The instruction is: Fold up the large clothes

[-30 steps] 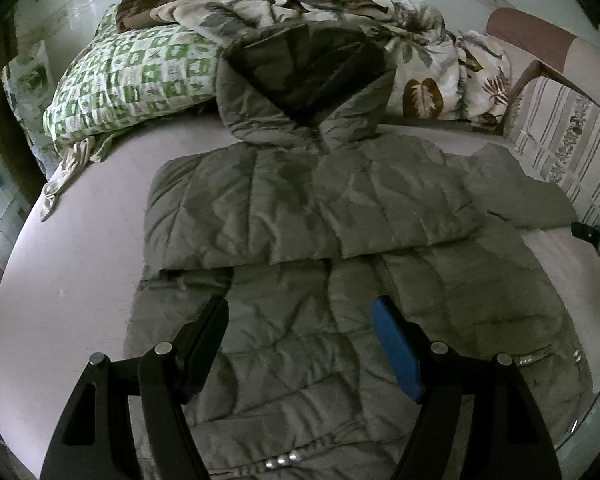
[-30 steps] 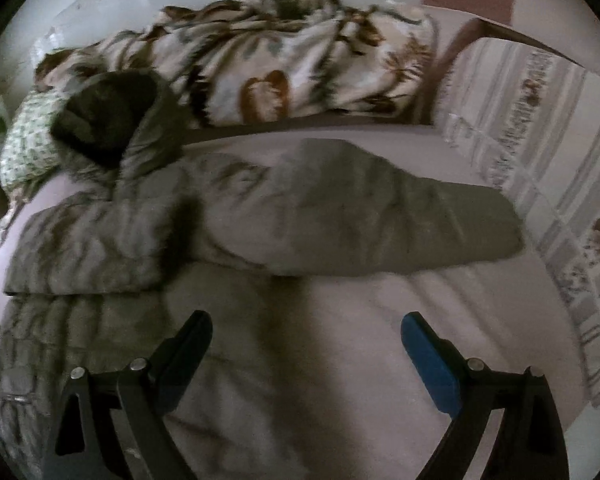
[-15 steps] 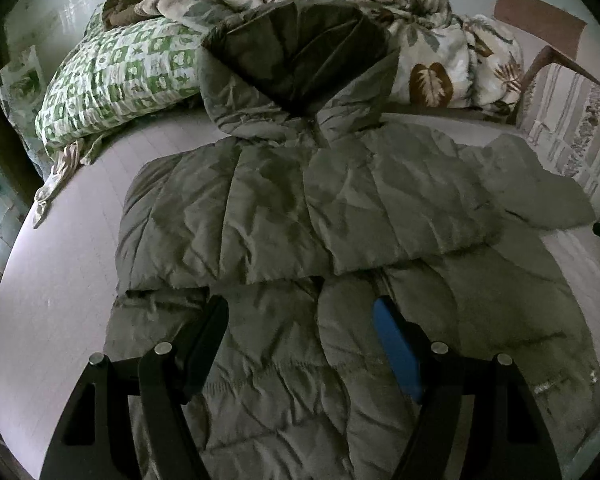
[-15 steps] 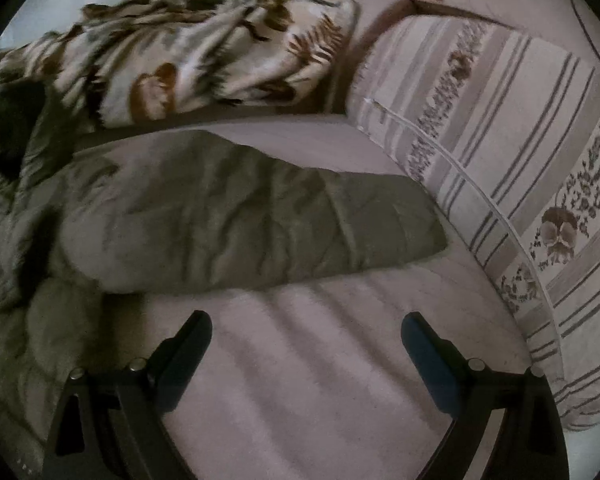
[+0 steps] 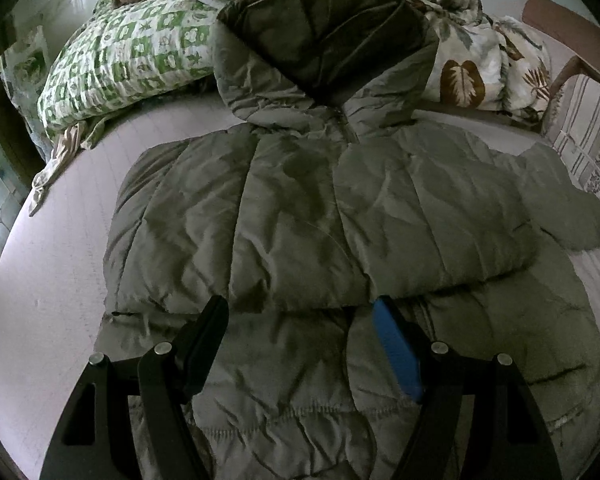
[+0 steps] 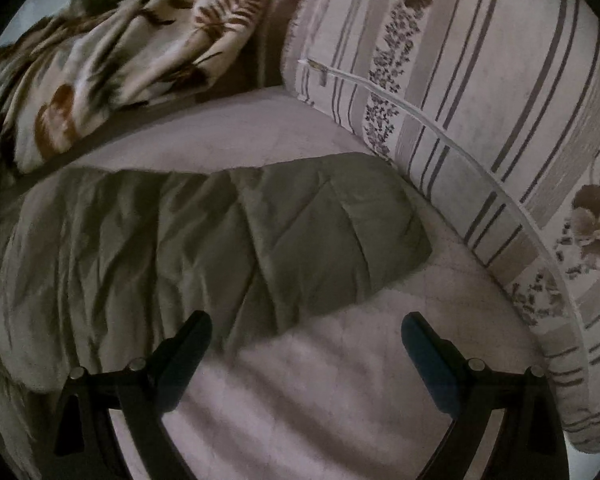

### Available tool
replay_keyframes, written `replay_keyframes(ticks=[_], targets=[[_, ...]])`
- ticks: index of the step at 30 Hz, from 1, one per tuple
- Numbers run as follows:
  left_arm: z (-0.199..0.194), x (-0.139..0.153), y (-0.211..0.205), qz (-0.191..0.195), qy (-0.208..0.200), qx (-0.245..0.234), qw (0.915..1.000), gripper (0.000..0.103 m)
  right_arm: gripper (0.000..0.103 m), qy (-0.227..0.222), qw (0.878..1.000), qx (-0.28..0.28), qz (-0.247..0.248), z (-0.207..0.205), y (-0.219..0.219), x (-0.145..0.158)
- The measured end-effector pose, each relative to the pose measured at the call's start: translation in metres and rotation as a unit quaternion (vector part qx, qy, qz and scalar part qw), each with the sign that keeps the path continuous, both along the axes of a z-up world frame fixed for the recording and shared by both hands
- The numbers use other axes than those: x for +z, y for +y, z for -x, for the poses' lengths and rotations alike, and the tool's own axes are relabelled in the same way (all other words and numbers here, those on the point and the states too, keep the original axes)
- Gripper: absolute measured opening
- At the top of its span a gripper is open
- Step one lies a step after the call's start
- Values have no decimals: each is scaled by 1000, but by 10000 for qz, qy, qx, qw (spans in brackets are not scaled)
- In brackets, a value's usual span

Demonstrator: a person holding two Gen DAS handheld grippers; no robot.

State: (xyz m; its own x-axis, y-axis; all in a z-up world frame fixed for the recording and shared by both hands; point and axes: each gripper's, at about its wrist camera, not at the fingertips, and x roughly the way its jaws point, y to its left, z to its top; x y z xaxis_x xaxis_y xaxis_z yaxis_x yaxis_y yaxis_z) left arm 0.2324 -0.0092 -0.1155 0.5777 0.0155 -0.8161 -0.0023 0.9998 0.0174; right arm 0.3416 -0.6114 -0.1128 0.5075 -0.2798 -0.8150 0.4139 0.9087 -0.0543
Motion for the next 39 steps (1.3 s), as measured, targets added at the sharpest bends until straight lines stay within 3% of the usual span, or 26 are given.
replay_keyframes(ticks=[4,7,10,13,15,16,18,21,25,30,34,39], targets=[[0,-1,-2,18,-1,-71,10000,75,97,46,9992,-291,-268,-16,-19,-4],[0,-1,-4,-7,-6,-110,9999,75,97,189,9951,-497,-837,-29,-34,-21],[0,-3,-4,-36,12,-138,9999,75,98,62,9818,-841,-1702,-34,-49,-43],[0,-3,-4,-147,5,-143,9998,75,91,-153,9820,-1030,-1573,-35,-49,-44],[1,-3,-3,-209,-28,-135,9997,75,64,-197,9844,-1043,-1404,-36,-45,-41],[2,-4,-1,-224,-35,-116,9997,75,58,-243,9843,-995,-1441,-36,-45,-40],[3,-4,2,-189,-29,-75,9998,75,28,-377,9804,-816,-1755,-35,-48,-37],[5,-4,6,-157,-30,-16,9999,75,19,-459,9755,-617,-2059,-32,-48,-32],[11,-2,10,-164,-45,26,9999,75,16,-784,9807,-275,-1769,-24,-28,-4],[24,9,17,-218,-166,77,9996,75,16,-1210,9865,530,-964,-18,24,60],[35,15,27,-143,-213,168,9995,75,15,-1489,9793,1213,-638,-13,79,107],[55,22,48,-8,-303,338,9990,75,15,-1723,9592,2195,-450,6,173,156]])
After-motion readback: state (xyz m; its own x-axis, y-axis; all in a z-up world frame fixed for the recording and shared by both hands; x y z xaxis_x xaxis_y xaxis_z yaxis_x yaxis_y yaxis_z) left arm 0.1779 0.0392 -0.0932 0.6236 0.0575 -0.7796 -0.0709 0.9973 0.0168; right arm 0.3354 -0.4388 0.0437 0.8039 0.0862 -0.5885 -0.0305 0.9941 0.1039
